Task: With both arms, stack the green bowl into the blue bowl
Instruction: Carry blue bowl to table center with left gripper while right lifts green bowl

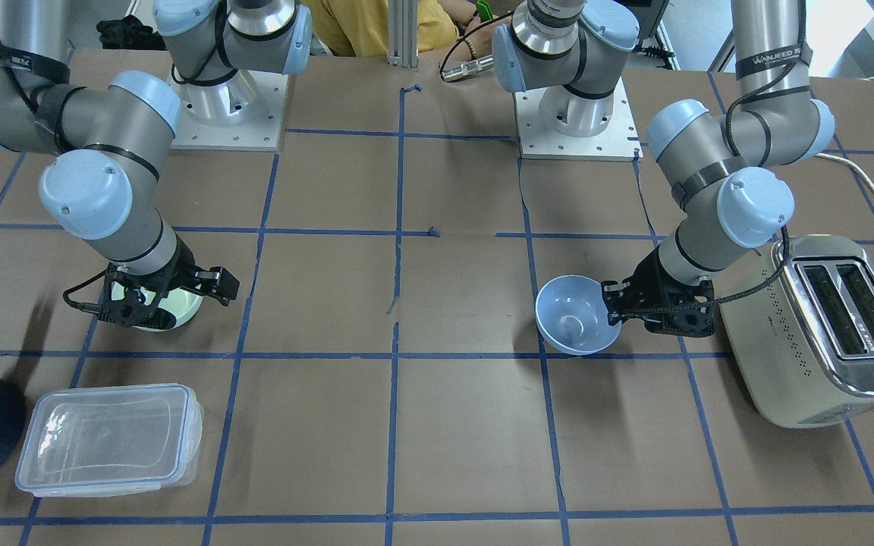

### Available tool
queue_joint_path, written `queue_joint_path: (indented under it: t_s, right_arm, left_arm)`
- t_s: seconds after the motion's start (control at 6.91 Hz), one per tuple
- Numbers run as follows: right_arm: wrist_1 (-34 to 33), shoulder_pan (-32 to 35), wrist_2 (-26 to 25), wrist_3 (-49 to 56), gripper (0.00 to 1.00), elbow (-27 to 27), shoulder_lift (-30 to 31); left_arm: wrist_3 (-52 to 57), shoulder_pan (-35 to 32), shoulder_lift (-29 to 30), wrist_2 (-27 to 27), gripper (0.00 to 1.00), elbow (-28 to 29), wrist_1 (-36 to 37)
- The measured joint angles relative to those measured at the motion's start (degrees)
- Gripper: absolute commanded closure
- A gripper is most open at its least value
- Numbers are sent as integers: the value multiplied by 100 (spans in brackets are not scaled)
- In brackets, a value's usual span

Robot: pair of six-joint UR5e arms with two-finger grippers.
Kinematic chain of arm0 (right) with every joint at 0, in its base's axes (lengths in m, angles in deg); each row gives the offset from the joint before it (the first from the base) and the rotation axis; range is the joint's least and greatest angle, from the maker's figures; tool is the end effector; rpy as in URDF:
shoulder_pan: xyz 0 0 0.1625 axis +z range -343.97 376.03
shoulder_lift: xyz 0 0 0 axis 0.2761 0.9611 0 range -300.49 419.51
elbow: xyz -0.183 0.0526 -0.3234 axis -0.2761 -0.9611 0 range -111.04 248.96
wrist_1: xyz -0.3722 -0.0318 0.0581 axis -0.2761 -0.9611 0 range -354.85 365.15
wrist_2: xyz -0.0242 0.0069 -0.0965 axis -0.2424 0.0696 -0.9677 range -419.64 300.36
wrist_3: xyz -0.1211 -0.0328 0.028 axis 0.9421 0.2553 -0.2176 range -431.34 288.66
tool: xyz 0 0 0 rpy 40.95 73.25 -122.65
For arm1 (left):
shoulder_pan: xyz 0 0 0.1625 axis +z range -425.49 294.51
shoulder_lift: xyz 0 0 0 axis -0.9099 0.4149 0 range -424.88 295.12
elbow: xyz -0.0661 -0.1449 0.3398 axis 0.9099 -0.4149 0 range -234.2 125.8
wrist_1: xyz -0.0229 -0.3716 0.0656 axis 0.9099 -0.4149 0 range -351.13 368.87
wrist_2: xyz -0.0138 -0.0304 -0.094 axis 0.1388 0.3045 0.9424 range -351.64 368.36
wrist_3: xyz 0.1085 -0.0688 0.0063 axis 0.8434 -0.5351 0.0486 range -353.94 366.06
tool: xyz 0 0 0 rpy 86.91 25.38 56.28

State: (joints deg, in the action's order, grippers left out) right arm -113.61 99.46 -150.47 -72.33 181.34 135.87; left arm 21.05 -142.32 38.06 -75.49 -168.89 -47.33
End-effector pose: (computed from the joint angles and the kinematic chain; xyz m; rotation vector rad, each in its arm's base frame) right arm 0.0783 -0.4694 0.1791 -0.2047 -3.1203 -0.1992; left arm -0.0396 -0.4767 0.1779 -0.0428 -3.0204 -0.0585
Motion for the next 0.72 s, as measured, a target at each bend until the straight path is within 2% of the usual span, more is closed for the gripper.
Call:
queue_joint_path:
  t_s: [0.14,0.29,0.43,0.58,0.72]
  right_arm:
    - [-150,-3,-8,1,8,12,-148]
    - [-279,-19,-16,8,23,32,-238]
    - [-335,-61,-28,30,70,49,-277]
    - [-347,-128,-52,60,100,59,-291]
    - [-343,-177,-95,80,100,60,-297]
  left_arm:
    - [-729,-518,23,65,99,132,-21]
    - [-1466,-1154,68,75,99,221,7]
    - [-2081,-1763,112,75,99,256,53]
    - [-2584,-2213,164,92,99,261,98]
    - [-2919,-2527,219,115,99,249,129]
